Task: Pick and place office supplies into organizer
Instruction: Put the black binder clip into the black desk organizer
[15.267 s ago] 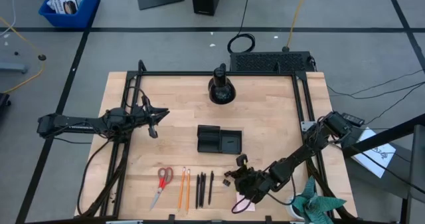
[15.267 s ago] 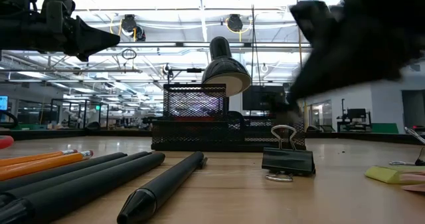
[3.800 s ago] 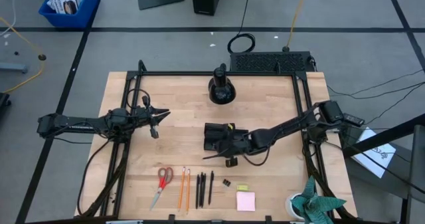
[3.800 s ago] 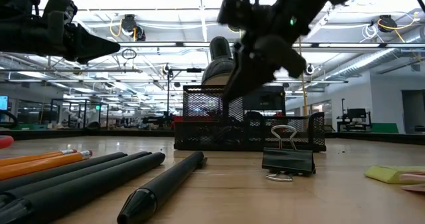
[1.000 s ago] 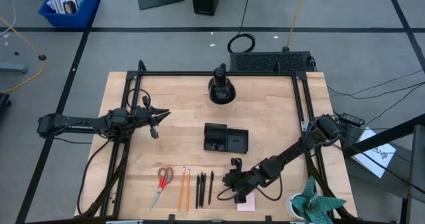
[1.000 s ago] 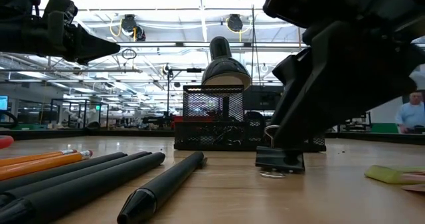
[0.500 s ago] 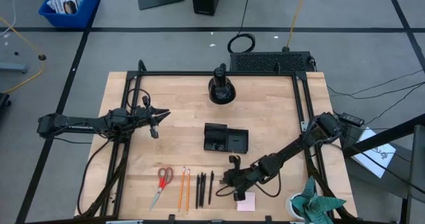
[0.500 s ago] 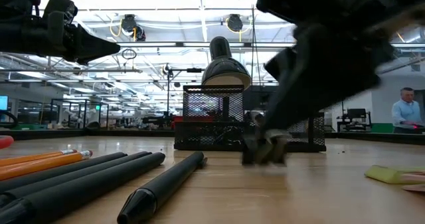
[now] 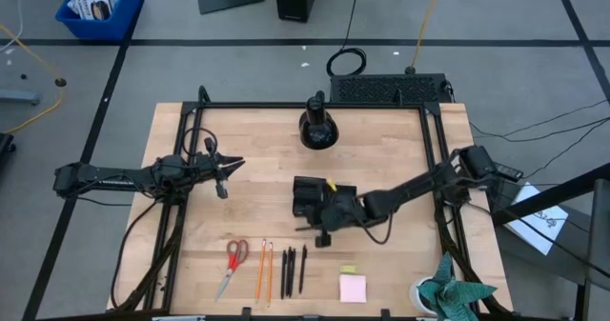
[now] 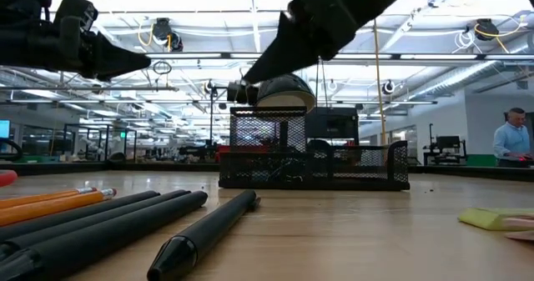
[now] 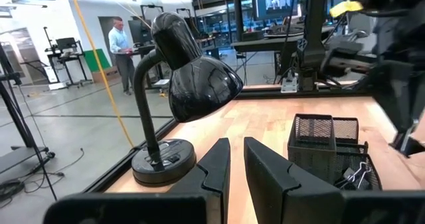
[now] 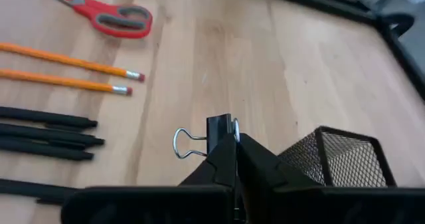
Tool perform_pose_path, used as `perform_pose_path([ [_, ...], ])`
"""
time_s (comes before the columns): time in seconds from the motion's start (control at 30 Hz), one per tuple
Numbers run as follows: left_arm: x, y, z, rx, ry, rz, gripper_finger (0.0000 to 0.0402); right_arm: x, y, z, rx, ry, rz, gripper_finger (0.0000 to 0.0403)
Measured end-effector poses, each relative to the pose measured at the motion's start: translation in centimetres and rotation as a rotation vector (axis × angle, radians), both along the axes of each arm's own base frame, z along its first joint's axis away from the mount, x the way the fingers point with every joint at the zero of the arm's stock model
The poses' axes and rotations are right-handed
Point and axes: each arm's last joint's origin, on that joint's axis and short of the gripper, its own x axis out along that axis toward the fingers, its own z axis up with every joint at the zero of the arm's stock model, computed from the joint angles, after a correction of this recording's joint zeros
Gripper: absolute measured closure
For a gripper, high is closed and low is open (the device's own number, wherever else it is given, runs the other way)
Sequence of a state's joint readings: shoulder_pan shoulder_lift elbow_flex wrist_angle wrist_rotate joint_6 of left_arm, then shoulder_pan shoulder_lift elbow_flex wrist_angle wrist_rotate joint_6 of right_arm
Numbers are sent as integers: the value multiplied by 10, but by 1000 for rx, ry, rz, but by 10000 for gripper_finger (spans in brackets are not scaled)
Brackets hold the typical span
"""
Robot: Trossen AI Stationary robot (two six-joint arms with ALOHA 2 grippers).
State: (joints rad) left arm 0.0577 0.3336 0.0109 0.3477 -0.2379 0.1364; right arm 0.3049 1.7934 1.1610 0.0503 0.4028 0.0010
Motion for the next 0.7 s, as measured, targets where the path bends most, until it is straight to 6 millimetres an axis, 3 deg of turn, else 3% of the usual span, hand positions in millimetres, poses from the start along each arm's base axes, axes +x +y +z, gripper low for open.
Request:
perform_pose_path([
  [0.33, 0, 0, -1, 21, 20, 0, 350, -3, -28, -18, 26, 59, -89, 402],
  [0.7, 0, 0, -2, 40, 29, 8, 350, -15, -34, -36, 44, 119, -133, 402],
])
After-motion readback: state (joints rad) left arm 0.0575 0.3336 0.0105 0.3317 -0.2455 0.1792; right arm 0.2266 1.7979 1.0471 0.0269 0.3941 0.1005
